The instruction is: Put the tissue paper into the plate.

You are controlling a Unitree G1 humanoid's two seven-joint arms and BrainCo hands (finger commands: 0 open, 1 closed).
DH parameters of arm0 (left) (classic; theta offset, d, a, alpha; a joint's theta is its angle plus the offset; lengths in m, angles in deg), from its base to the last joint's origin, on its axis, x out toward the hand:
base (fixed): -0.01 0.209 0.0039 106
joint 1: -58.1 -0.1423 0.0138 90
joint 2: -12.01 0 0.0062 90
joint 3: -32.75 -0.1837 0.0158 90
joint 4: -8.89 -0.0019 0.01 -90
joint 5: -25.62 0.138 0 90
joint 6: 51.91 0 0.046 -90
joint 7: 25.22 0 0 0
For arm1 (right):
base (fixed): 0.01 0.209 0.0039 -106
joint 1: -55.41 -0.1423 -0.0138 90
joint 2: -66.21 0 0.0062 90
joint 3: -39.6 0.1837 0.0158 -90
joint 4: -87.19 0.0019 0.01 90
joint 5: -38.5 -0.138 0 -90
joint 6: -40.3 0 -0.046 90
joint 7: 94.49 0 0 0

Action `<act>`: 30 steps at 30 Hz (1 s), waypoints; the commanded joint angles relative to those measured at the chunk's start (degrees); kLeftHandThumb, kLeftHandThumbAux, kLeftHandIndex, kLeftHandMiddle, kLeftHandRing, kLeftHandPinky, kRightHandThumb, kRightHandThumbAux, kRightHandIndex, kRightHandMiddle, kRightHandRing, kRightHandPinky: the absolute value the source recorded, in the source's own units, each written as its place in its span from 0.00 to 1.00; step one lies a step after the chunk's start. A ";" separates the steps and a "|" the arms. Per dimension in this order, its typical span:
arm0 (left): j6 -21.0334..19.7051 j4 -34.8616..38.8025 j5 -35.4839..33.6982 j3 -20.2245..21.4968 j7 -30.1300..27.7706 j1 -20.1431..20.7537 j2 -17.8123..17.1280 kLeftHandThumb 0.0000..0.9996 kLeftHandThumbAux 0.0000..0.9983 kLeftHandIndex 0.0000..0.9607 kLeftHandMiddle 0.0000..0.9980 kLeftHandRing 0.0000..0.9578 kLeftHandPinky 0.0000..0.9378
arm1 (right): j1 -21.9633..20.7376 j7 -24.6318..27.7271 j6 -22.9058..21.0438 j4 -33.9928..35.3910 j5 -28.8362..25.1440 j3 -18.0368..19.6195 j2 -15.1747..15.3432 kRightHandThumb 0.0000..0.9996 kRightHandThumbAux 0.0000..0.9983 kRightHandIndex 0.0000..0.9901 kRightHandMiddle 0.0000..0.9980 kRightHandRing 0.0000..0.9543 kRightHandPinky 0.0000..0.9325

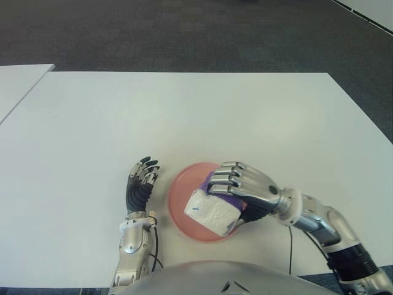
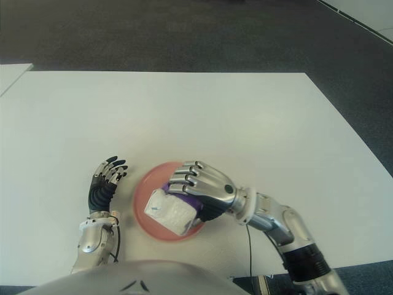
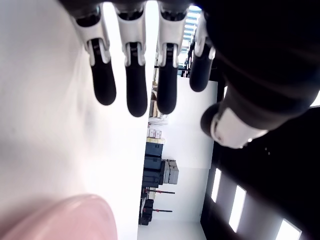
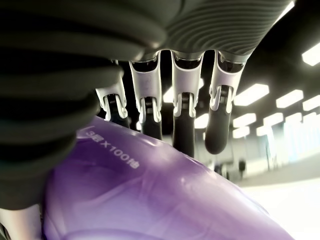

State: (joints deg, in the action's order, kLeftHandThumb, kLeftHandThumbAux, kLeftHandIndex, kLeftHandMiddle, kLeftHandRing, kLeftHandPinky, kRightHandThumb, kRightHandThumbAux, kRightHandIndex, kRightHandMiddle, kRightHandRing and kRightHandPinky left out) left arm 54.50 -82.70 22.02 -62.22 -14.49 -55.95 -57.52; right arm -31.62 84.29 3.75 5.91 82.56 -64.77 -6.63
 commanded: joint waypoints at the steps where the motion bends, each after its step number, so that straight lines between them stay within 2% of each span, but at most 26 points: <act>1: -2.23 -3.41 -0.27 -1.09 1.21 -0.60 4.75 0.19 0.68 0.26 0.33 0.37 0.39 | -1.66 -2.24 1.27 -3.21 2.13 -0.85 -1.38 0.71 0.72 0.44 0.86 0.90 0.91; 5: -1.43 -3.66 0.00 -1.56 1.31 -0.51 4.59 0.20 0.68 0.26 0.33 0.37 0.38 | -3.32 -5.11 3.21 -5.11 4.05 -1.28 -2.42 0.71 0.72 0.44 0.84 0.88 0.89; 9: -1.11 -3.80 0.32 -1.91 1.40 -0.46 4.50 0.18 0.69 0.25 0.32 0.37 0.38 | -5.58 -3.57 1.89 -5.35 4.99 -2.73 -3.07 0.71 0.72 0.44 0.83 0.88 0.90; 18: -1.21 -3.35 -0.59 -2.34 1.63 -0.67 5.07 0.18 0.71 0.25 0.33 0.37 0.39 | -4.80 -0.52 -3.03 -4.23 5.28 -4.27 -3.32 0.70 0.72 0.44 0.83 0.88 0.92; 23: -1.42 -3.33 -0.83 -2.46 2.04 -0.62 5.45 0.18 0.72 0.25 0.33 0.37 0.39 | -4.45 0.30 -4.08 -4.29 3.70 -4.99 -3.58 0.70 0.72 0.44 0.83 0.87 0.91; 28: -1.34 -3.51 -0.92 -2.65 2.65 -0.51 5.76 0.18 0.73 0.26 0.33 0.37 0.39 | -4.58 -0.12 -4.86 -5.19 3.48 -6.13 -4.92 0.69 0.72 0.44 0.72 0.74 0.73; 29: -1.20 -3.63 -1.06 -2.68 2.67 -0.46 5.81 0.19 0.73 0.26 0.32 0.37 0.39 | -4.80 -0.04 -4.95 -5.47 3.85 -6.45 -5.00 0.69 0.72 0.43 0.58 0.58 0.58; 30: -0.97 -3.78 -1.34 -2.71 2.51 -0.40 5.81 0.20 0.73 0.26 0.32 0.37 0.39 | -5.10 0.07 -4.96 -5.89 4.24 -6.83 -5.02 0.68 0.72 0.43 0.48 0.48 0.48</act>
State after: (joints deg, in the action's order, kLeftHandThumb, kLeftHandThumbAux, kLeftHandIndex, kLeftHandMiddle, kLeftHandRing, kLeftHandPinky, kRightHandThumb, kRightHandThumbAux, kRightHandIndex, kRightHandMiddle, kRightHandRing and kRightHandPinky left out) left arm 55.92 -83.80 21.72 -63.53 -12.74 -55.59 -57.64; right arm -36.76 83.42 -0.17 1.66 85.82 -70.29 -11.52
